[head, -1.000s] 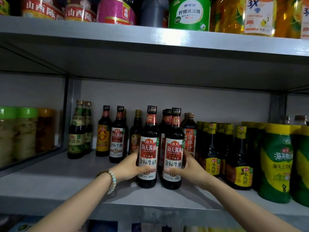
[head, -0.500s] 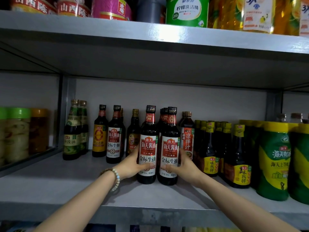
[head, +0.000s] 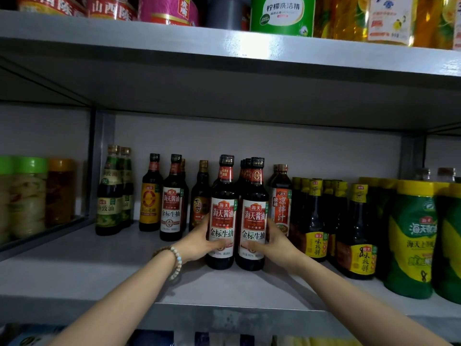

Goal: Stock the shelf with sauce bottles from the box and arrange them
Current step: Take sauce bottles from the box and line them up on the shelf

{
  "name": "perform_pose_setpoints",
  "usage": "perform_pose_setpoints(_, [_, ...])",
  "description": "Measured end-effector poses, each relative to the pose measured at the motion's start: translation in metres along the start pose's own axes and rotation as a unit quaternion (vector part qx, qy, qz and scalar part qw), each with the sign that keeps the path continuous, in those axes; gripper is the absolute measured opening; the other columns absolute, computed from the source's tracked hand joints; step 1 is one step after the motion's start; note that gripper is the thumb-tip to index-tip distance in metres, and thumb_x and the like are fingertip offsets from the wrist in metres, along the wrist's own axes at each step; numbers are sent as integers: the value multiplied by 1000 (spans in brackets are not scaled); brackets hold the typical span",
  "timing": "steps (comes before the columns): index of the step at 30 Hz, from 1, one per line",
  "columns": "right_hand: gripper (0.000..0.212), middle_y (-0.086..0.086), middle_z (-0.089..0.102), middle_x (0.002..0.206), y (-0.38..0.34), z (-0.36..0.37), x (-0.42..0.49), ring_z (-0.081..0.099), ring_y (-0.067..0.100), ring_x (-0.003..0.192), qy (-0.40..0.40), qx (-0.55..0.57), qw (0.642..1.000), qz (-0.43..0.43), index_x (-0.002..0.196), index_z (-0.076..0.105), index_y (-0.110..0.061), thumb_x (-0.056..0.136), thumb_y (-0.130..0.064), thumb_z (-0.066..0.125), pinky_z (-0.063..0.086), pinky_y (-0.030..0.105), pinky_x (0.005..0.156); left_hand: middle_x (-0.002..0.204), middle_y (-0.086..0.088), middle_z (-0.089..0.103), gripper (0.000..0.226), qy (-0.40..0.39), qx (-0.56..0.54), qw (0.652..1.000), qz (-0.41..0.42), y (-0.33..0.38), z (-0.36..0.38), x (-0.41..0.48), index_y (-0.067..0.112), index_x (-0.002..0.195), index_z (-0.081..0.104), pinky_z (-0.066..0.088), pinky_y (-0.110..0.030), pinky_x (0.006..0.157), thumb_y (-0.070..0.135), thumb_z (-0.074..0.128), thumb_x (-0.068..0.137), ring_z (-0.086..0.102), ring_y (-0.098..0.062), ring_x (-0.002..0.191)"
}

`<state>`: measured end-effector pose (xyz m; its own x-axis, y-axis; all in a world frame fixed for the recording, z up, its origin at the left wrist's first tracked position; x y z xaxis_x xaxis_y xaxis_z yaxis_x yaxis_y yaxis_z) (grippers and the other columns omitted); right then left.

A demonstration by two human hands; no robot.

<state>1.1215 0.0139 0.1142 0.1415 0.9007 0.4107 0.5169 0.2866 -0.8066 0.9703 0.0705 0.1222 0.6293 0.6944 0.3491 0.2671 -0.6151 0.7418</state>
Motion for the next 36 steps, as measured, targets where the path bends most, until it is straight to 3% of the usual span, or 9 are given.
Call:
perform_pose_setpoints(6, [65, -17, 57, 113, 1, 0, 0, 55, -2, 102, -1, -4, 1000, -3, 128, 35, -31, 78, -21, 76, 46, 6, 71, 149, 3, 34, 90, -5, 2, 1000, -6, 0, 1, 1, 27, 147, 4, 28, -28, 108, 27, 67, 84, 33, -14, 136])
perform_pose_setpoints(15, [64, -18, 58, 110, 4, 2, 3, 55, -5, 98, -8, -11, 1000, 1, 129, 37, -30, 79, -18, 75, 46, 8, 75, 149, 3, 33, 90, -9, 5, 1000, -14, -1, 1, 0, 27, 148, 3, 27, -29, 109, 28, 66, 84, 33, -14, 136])
perform_pose_setpoints(23, [66, -18, 56, 108, 10, 1, 1, 55, -7, 96, -11, -4, 1000, 22, 130, 34, -27, 80, -15, 75, 47, 3, 68, 149, 1, 35, 91, 9, -2, 1000, -23, -5, -1, -2, 27, 148, 6, 28, -33, 111, 31, 68, 81, 34, -15, 136])
perform_pose_setpoints(25, [71, -13, 54, 118, 8, 0, -2, 54, 5, 111, -21, -14, 999, 32, 134, 29, -25, 80, -21, 75, 45, 8, 84, 149, 1, 35, 93, 17, -11, 999, -30, -3, -4, -3, 26, 148, 5, 29, -32, 108, 34, 69, 80, 35, -16, 135])
perform_pose_setpoints(27, [93, -5, 43, 142, 9, -6, -7, 41, 13, 132, -13, -15, 999, 49, 147, 17, -19, 77, -34, 76, 36, 25, 105, 149, 1, 35, 94, 33, -22, 999, -28, 5, -7, -8, 25, 148, 4, 31, -30, 106, 35, 69, 81, 36, -15, 134])
perform_pose_setpoints(29, [103, -2, 26, 156, 4, -17, -15, 28, 16, 142, 3, -9, 999, 50, 152, 6, -23, 76, -43, 74, 27, 35, 115, 148, 2, 35, 89, 83, -40, 996, -3, 18, -15, -17, 25, 148, 6, 32, -26, 99, 34, 66, 83, 37, -11, 130])
perform_pose_setpoints(31, [103, -2, 25, 156, -6, -31, -27, 29, 15, 141, 22, -12, 999, 41, 152, 6, -26, 74, -51, 71, 27, 37, 116, 149, 4, 34, 81, 166, -47, 984, 43, 35, -28, -29, 26, 147, 14, 31, -24, 97, 36, 64, 84, 35, -7, 128])
perform_pose_setpoints(34, [93, -15, 35, 143, -25, -59, -54, 40, 2, 125, 67, -14, 997, 17, 151, 13, -23, 79, -45, 67, 37, 19, 103, 144, 9, 38, 66, 241, -44, 961, 129, 63, -30, -47, 30, 141, 29, 36, -26, 103, 39, 61, 85, 39, -4, 127])
perform_pose_setpoints(36, [89, -14, 32, 147, -35, -82, -77, 36, 1, 129, 107, -40, 993, 2, 150, 19, -22, 78, -46, 65, 35, 20, 107, 140, 13, 41, 60, 223, -51, 958, 176, 86, -14, -54, 31, 139, 33, 37, -27, 104, 39, 60, 85, 41, -5, 126])
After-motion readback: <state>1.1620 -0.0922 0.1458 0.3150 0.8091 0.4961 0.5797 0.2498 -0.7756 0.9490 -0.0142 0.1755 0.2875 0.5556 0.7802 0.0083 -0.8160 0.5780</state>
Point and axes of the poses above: each hand's wrist, its own x-axis towards the middle knuckle, its own z-axis out of the palm, y = z × x, the point moved 9 cm from there along x, towards the middle knuckle
